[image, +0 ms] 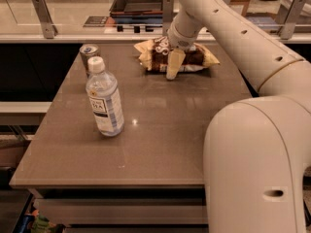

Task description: Pick brown chip bag

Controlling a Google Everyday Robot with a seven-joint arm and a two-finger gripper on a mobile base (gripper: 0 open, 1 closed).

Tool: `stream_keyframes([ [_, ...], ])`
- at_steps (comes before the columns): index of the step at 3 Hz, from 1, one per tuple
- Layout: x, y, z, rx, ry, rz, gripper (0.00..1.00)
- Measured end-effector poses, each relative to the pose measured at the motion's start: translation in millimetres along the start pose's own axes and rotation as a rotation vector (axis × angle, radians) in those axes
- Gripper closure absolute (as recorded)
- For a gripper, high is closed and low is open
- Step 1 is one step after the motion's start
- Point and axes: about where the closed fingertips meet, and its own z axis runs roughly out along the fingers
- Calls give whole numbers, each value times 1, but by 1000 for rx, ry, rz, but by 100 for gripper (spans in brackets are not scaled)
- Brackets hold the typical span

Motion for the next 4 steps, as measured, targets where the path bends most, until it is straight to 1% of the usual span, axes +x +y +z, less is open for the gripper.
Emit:
stream_keyframes([
  [1,2,1,5,-8,6,1,12],
  [4,0,0,3,-13,6,1,81],
])
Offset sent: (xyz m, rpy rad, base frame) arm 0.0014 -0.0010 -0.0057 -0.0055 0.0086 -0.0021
